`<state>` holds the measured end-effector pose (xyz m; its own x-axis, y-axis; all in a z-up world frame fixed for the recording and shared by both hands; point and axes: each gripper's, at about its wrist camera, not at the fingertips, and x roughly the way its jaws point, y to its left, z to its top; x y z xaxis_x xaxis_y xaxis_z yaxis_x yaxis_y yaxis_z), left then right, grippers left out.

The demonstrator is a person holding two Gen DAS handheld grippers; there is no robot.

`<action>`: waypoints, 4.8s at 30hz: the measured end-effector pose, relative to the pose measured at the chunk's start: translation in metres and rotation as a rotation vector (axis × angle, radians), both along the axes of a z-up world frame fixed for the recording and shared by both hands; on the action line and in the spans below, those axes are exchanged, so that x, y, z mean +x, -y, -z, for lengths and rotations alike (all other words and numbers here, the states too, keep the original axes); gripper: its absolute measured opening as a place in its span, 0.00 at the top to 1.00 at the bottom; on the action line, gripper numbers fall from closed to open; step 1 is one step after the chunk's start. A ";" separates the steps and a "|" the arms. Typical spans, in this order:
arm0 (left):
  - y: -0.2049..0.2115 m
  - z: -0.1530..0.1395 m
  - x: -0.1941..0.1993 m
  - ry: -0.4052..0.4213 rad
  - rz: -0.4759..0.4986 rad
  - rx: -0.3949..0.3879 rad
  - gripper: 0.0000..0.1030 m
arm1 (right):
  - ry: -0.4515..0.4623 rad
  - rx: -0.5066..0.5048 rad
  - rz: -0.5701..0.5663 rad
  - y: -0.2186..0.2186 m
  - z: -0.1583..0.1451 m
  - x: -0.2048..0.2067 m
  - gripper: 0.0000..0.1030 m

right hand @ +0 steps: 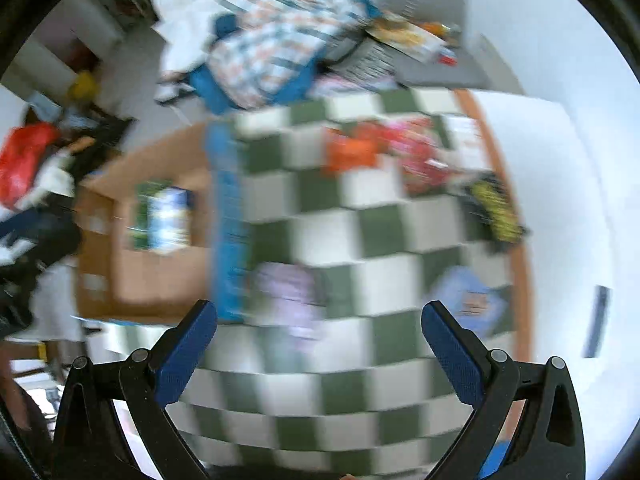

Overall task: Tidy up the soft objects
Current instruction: 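Grasp the orange snack bag with the left tool while the right tool grasps the blue tissue pack, then carry both bags into the cardboard box and open both tools to release, then grasp the red floral bag with the left tool while the right grasps the black wipes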

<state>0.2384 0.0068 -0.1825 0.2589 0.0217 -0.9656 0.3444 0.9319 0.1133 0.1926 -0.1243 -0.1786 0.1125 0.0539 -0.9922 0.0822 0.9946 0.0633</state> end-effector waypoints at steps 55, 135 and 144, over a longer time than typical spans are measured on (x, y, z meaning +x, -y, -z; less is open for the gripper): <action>0.170 0.230 0.126 -0.350 0.245 0.131 0.63 | -0.404 0.045 0.119 0.221 0.218 0.035 0.31; -0.273 0.090 0.038 -0.155 -0.575 -0.143 0.01 | -0.128 0.045 -0.230 -0.222 0.097 0.137 0.00; -0.254 0.052 -0.023 -0.058 -0.564 -0.139 0.01 | -0.022 0.022 -0.230 -0.214 0.057 0.086 0.00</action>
<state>0.2159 0.2607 -0.2346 0.1912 0.0131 -0.9815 -0.2070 0.9780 -0.0272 0.2785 0.0900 -0.2359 0.0735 0.0970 -0.9926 -0.1455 0.9857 0.0856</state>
